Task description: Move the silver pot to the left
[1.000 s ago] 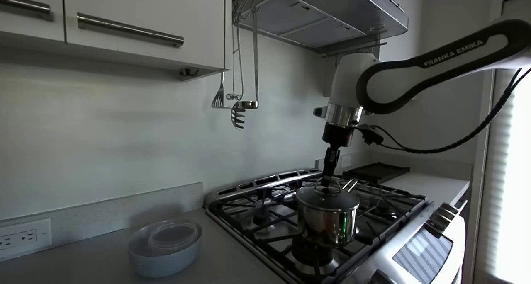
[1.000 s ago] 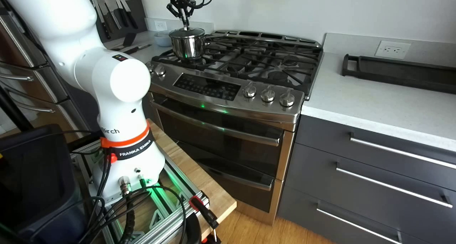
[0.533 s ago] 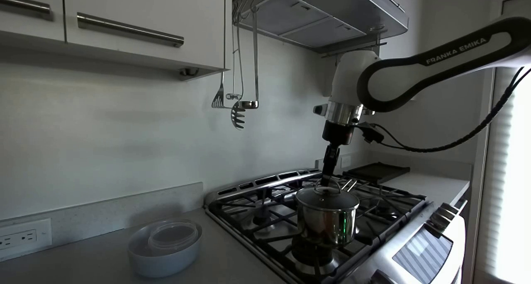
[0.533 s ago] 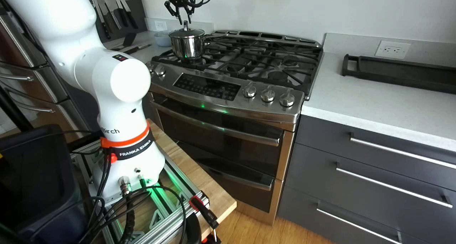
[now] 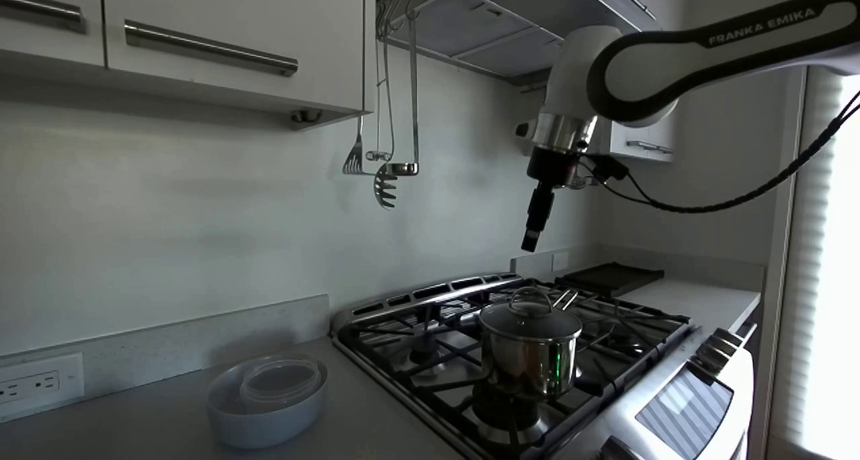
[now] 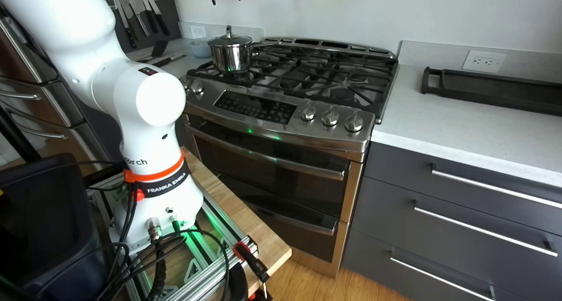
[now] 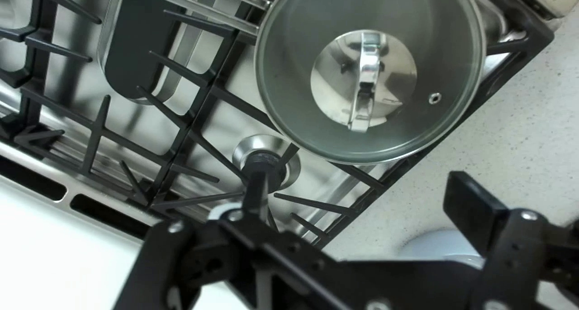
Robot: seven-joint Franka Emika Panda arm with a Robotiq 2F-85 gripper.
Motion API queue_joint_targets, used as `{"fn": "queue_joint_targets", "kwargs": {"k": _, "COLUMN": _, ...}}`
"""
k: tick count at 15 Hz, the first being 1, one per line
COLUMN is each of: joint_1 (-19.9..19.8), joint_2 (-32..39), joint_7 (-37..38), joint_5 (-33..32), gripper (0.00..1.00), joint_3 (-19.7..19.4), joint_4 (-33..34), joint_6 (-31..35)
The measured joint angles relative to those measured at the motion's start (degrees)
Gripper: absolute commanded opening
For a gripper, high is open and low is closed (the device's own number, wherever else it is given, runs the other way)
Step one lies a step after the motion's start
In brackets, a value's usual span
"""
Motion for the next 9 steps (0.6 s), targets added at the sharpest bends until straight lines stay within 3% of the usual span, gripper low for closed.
{"fn": "queue_joint_targets", "kwargs": {"k": 4, "joint_1": -0.04, "joint_2": -0.07, "joint_7": -1.04, "joint_5": 0.2, "gripper": 1.0, "joint_3": -0.95, "joint_4": 5.6, "joint_6": -6.01}}
{"fn": "queue_joint_targets", "kwargs": {"k": 9, "joint_1": -0.03, "joint_2": 0.22, "joint_7": -2.39, "joint_5": 1.31, "gripper": 1.0, "joint_3": -1.37, "joint_4": 8.54, "joint_6": -8.11}}
